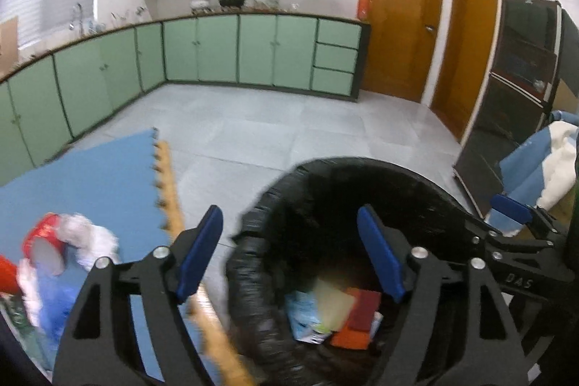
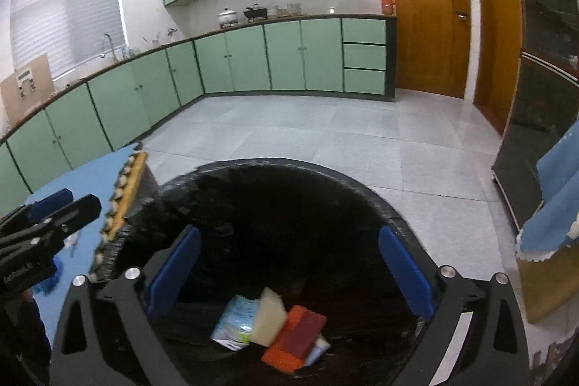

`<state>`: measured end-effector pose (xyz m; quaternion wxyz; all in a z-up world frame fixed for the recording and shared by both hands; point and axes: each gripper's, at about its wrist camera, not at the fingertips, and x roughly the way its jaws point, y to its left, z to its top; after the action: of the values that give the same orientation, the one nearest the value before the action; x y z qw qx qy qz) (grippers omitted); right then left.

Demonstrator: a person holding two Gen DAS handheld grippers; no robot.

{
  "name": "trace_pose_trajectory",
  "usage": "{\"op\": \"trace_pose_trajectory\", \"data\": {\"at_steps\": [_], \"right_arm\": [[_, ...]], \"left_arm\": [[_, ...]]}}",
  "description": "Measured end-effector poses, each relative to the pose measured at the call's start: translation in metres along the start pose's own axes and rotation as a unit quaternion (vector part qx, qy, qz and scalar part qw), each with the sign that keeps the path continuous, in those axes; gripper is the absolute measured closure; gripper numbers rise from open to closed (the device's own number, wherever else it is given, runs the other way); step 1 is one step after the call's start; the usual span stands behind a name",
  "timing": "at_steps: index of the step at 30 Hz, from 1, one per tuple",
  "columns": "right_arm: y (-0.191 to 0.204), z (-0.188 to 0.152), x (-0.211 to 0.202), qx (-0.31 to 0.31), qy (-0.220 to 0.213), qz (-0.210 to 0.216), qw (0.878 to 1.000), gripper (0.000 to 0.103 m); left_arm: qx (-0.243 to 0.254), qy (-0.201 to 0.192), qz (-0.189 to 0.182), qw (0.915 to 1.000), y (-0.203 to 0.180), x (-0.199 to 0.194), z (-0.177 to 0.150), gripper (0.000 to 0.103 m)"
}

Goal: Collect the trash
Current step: 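Carry carton and scrub pad over the black bin and open both grippers, then move both grippers back over the remaining trash on the mat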

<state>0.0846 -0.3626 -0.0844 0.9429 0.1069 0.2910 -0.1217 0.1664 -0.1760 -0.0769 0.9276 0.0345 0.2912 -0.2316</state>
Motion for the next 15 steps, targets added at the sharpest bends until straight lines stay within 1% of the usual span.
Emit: {"op": "trace_pose_trajectory", "data": {"at_steps": [3,8,10,13,15], "right_arm": [[0.023,0.005,-0.007,-0.011,-0.009,0.024,1.000,0.006],[0.078,0.010,-0.017,-0.039,-0.023,0.075,0.996,0.006],[0.107,0.010,-0.020,-0.054,-0.028,0.102,0.993,0.006],[0.145,0.006,-0.023,-0.079,-0.033,0.132,0.988,0.006],[0.171,0.000,-0.023,-0.097,-0.032,0.148,0.984,0.006]], "left_arm": [[-0.007,-0.018,0.026,0.9995,0.022,-0.023,0.000,0.022],[-0.025,-0.037,0.091,0.9949,0.070,-0.063,-0.010,0.021],[-0.032,-0.042,0.122,0.9912,0.090,-0.079,-0.017,0.021],[-0.042,-0.046,0.166,0.9841,0.119,-0.101,-0.027,0.021],[-0.049,-0.046,0.190,0.9795,0.135,-0.113,-0.033,0.021]]}}
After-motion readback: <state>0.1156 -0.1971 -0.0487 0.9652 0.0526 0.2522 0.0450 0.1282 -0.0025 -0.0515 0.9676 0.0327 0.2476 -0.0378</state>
